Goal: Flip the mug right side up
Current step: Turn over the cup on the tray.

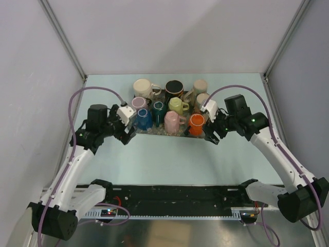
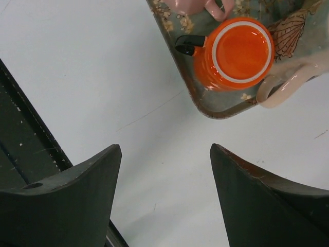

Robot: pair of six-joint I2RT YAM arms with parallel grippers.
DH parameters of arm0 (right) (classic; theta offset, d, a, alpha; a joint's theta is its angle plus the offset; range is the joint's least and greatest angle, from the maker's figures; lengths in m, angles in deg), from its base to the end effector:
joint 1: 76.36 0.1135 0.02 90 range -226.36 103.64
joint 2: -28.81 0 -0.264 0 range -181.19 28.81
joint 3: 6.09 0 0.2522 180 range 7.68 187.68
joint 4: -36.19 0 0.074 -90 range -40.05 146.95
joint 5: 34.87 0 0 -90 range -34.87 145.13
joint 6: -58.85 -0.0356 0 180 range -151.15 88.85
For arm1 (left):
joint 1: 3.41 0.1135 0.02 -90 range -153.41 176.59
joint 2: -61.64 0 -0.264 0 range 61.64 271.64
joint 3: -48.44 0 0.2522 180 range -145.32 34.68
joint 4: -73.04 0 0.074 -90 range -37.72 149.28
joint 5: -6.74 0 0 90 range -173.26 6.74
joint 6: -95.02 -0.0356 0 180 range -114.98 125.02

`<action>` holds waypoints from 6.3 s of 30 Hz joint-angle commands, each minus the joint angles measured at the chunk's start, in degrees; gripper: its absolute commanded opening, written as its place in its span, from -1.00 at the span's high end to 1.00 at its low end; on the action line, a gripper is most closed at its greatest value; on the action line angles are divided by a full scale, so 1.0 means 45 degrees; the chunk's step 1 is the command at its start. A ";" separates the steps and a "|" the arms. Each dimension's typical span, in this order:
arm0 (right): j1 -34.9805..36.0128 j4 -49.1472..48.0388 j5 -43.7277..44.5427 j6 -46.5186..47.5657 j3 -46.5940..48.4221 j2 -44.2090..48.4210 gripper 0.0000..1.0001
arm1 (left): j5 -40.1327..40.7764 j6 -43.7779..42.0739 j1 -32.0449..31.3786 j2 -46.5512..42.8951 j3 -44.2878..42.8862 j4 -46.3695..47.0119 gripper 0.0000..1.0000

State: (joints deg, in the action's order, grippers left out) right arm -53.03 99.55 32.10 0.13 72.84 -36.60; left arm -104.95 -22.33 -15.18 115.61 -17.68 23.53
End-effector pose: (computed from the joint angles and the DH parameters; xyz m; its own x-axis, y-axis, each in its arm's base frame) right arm 0.2004 0.1016 0.3309 -0.2902 -0.6456 -0.7064 -0.8739 0.4797 -0.0793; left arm 0.1896 -0.0529 0.3151 -0.3085 0.5003 -0.8090 0.6967 0.6979 0.1660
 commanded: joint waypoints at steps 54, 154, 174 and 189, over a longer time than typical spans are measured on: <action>-0.1952 -0.6096 0.2402 -0.3630 0.1994 -0.8136 0.07 | 0.0879 -0.1813 -0.1271 0.0732 -0.0456 -0.0546 -0.92; -0.2926 -1.0810 -0.8291 -2.0228 0.1634 -0.5171 1.00 | 0.6006 -0.4519 -0.8141 0.4230 0.2456 1.6027 -0.99; -0.2964 -0.8641 -0.5881 -2.4170 0.3253 -0.5137 1.00 | 0.8287 -0.3575 -1.0039 0.7613 -0.0091 1.8072 -0.99; -0.3869 -0.8991 -0.6068 -2.4895 0.3455 -0.5235 1.00 | 0.8072 -0.4159 -1.0455 0.8578 0.0019 1.9368 -0.97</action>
State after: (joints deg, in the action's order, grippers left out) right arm -69.77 65.09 8.15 -109.06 83.36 -62.37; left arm -67.23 -41.13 -60.91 156.97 -20.47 107.42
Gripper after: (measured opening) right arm 0.098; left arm 0.985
